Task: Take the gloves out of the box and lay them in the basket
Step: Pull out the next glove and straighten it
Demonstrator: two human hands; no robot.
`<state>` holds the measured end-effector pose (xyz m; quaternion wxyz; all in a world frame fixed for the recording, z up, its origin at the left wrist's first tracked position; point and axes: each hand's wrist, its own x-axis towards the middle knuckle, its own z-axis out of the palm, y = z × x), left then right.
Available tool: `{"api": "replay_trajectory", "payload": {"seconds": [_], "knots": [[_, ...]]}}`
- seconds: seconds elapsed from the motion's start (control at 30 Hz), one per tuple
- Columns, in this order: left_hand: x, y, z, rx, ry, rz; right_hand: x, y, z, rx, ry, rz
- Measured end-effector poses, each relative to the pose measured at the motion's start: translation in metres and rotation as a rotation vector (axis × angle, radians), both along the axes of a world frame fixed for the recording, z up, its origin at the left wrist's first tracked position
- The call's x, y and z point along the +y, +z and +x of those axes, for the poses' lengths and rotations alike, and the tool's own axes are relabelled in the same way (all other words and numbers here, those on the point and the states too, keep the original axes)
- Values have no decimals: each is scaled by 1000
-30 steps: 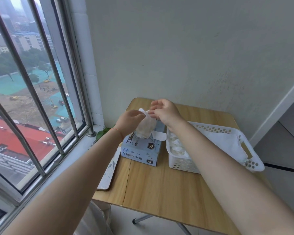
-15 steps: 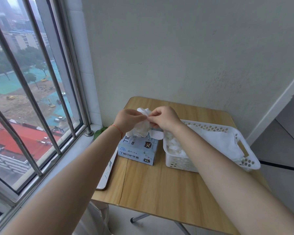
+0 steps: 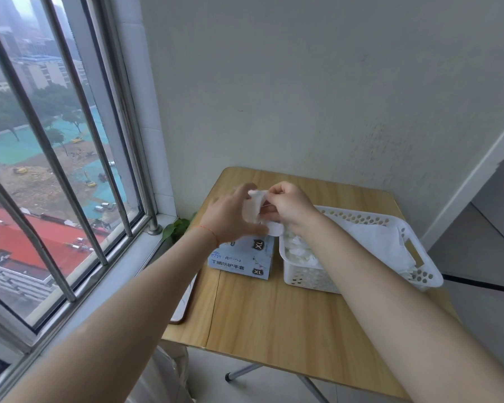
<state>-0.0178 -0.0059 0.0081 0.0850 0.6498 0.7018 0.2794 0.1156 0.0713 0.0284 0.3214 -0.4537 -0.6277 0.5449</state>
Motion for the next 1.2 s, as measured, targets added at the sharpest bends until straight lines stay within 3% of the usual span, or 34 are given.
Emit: {"api": "replay_trajectory", "payload": {"seconds": [0.1, 0.43, 0.57, 0.67, 0.73, 0.9, 1.2], "knots": [[-5, -14, 5, 74, 87, -130, 4, 6, 0, 18, -70, 108], [3, -17, -2, 108, 79, -190, 2, 41, 5, 84, -184, 388], [-2, -15, 1, 88, 66, 9, 7, 37, 5, -77, -172, 309], [-5, -18, 4, 253, 44, 123, 6, 32, 7, -185, -111, 214], [-6, -22, 6, 316, 40, 77, 5, 30, 9, -183, -127, 190], [-3, -20, 3, 249, 53, -77, 6, 43, 18, -13, -365, 347], [4, -13, 1, 398, 65, -314, -1, 38, 20, 9, -337, 533]]}}
